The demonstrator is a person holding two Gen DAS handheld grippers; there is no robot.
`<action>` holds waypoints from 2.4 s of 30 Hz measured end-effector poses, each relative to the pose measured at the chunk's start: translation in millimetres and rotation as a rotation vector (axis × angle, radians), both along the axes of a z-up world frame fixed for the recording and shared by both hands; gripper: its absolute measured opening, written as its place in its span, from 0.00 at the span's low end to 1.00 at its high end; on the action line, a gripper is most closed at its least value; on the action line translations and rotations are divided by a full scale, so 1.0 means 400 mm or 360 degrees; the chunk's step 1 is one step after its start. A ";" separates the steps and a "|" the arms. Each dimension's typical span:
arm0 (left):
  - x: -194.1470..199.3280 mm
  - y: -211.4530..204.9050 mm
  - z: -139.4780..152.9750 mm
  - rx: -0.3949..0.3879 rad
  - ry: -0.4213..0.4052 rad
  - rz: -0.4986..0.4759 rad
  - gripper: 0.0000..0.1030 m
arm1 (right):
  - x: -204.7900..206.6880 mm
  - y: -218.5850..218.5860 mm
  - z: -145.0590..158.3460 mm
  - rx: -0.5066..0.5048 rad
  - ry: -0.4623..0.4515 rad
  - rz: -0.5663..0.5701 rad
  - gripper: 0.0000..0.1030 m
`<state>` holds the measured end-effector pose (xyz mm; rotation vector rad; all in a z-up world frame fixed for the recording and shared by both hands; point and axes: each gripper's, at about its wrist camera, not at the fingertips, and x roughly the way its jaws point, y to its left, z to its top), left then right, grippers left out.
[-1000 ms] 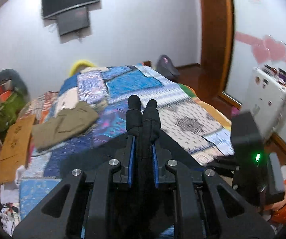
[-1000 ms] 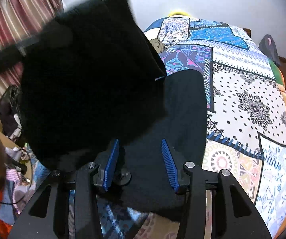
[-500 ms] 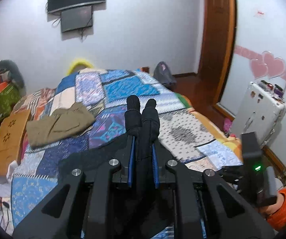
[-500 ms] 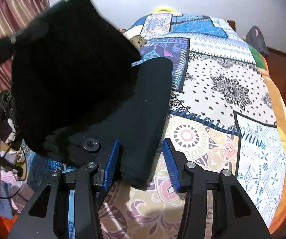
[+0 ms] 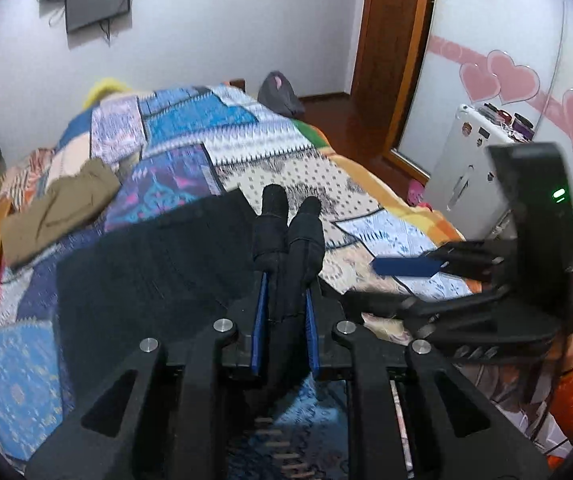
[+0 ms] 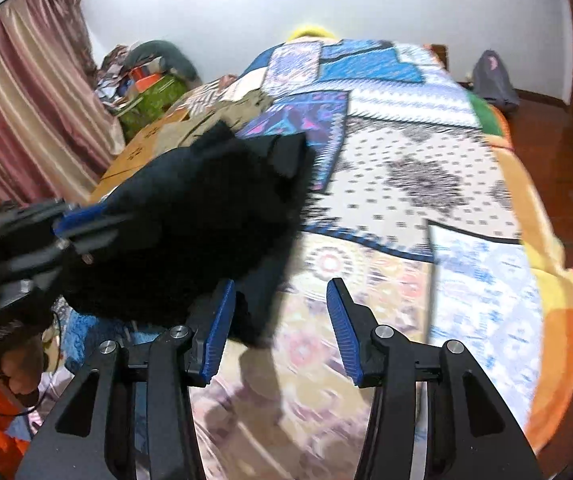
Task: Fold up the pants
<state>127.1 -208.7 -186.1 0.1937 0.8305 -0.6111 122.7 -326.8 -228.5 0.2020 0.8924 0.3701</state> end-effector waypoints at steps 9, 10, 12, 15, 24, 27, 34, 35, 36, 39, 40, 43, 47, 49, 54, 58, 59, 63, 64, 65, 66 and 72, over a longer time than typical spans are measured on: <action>0.003 -0.011 -0.014 -0.0029 0.0138 0.0017 0.46 | -0.042 -0.040 0.006 0.0010 -0.0002 -0.0085 0.43; 0.001 -0.012 -0.012 -0.0035 0.0142 0.0023 0.50 | -0.043 -0.039 0.008 0.0011 -0.0007 -0.0079 0.43; 0.000 -0.015 -0.003 -0.0033 0.0134 0.0035 0.51 | -0.043 -0.029 0.015 0.0012 -0.0021 -0.0065 0.43; -0.005 0.000 0.030 -0.0048 0.0077 0.0106 0.51 | -0.043 -0.010 0.031 0.0015 -0.0049 -0.0040 0.43; 0.057 0.140 0.074 -0.0003 -0.0053 0.0353 0.52 | -0.044 0.058 0.065 0.0064 -0.0132 0.0078 0.45; 0.100 0.204 0.047 0.0060 -0.0040 0.0444 0.52 | -0.038 0.094 0.054 0.0061 -0.0124 0.0132 0.47; 0.191 0.320 -0.091 0.0348 0.0017 0.0683 0.52 | 0.018 0.122 -0.031 0.0076 -0.0037 0.0136 0.54; 0.194 0.330 -0.112 0.0346 0.0049 0.0690 0.53 | 0.022 0.123 -0.036 0.0069 -0.0041 0.0137 0.54; 0.194 0.338 -0.134 0.0346 0.0079 0.0690 0.53 | 0.026 0.123 -0.037 0.0044 -0.0050 0.0132 0.54; 0.169 0.340 -0.163 0.0347 0.0067 0.0704 0.53 | 0.053 0.119 -0.040 -0.0025 -0.0059 0.0146 0.54; 0.159 0.339 -0.164 0.0338 0.0060 0.0718 0.53 | 0.064 0.116 -0.042 -0.0040 -0.0057 0.0146 0.54; 0.134 0.342 -0.160 0.0241 0.0100 0.0740 0.53 | 0.124 0.086 -0.065 -0.0032 -0.0013 0.0117 0.57; 0.108 0.335 -0.149 0.0124 0.0172 0.0734 0.53 | 0.190 0.061 -0.080 -0.0018 0.0006 0.0074 0.57; 0.092 0.325 -0.144 0.0094 0.0178 0.0716 0.53 | 0.212 0.064 -0.077 -0.0072 -0.0016 0.0048 0.57; 0.078 0.322 -0.112 0.0136 0.0132 0.0651 0.53 | 0.224 0.069 -0.055 -0.0125 -0.0032 0.0012 0.57; 0.121 0.387 -0.066 0.0151 0.0038 0.0737 0.54 | 0.168 0.051 -0.004 -0.0050 -0.0057 -0.0009 0.57; 0.138 0.404 -0.056 0.0165 0.0013 0.0760 0.58 | 0.157 0.051 0.006 -0.0031 -0.0065 -0.0008 0.57; 0.222 0.475 -0.050 0.0207 -0.0049 0.0798 0.66 | 0.103 0.081 0.067 -0.0017 -0.0128 0.0029 0.57; 0.247 0.486 -0.058 0.0252 -0.0047 0.0818 0.66 | 0.091 0.096 0.077 -0.0010 -0.0138 0.0047 0.57; 0.274 0.497 -0.072 0.0293 -0.0034 0.0826 0.66 | 0.085 0.110 0.083 -0.0008 -0.0145 0.0065 0.57; 0.290 0.506 -0.083 0.0314 -0.0019 0.0822 0.66 | 0.072 0.130 0.088 -0.0001 -0.0154 0.0086 0.57; 0.348 0.530 -0.177 0.0399 0.0118 0.0780 0.66 | 0.053 0.223 0.050 0.0055 -0.0091 0.0179 0.57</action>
